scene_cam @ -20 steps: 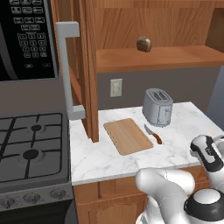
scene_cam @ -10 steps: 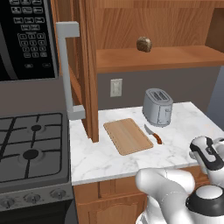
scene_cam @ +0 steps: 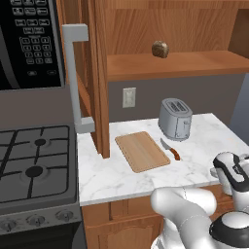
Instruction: Pick the bread, place it on the cutting board, pick the jam, place it on the counter, and close the cabinet.
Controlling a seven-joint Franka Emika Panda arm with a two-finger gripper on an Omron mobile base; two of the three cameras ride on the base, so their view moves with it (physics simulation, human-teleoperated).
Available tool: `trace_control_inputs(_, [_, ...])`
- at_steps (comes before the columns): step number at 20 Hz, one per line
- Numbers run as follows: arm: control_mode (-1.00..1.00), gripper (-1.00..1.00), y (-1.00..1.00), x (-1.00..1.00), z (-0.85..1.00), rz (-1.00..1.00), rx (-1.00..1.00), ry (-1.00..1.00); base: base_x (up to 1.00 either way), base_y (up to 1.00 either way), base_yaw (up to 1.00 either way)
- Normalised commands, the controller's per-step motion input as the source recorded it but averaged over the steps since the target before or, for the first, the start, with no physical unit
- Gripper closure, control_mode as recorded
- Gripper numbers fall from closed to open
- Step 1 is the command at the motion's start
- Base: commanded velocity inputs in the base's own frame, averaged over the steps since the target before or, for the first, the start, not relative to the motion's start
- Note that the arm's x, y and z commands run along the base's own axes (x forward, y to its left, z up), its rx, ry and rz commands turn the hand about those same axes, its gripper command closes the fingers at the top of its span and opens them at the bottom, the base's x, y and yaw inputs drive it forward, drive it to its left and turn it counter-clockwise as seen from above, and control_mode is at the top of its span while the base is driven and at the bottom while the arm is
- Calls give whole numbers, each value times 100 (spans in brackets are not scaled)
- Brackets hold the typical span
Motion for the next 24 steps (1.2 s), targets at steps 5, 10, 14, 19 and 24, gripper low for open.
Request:
trace_control_inputs(5, [-100,100,0,10,0,0,0,-3,0,0,0])
trace_control_inputs(10, [-100,100,-2,9,0,0,0,-3,0,0,0])
trace_control_inputs(14, [-100,100,-2,12,-1,0,0,-1,0,0,0])
trace_control_inputs(19, [-100,100,-4,4,-20,0,0,0,0,0,0])
trace_control_inputs(24, [-100,100,-2,1,-27,0,0,0,0,0,0])
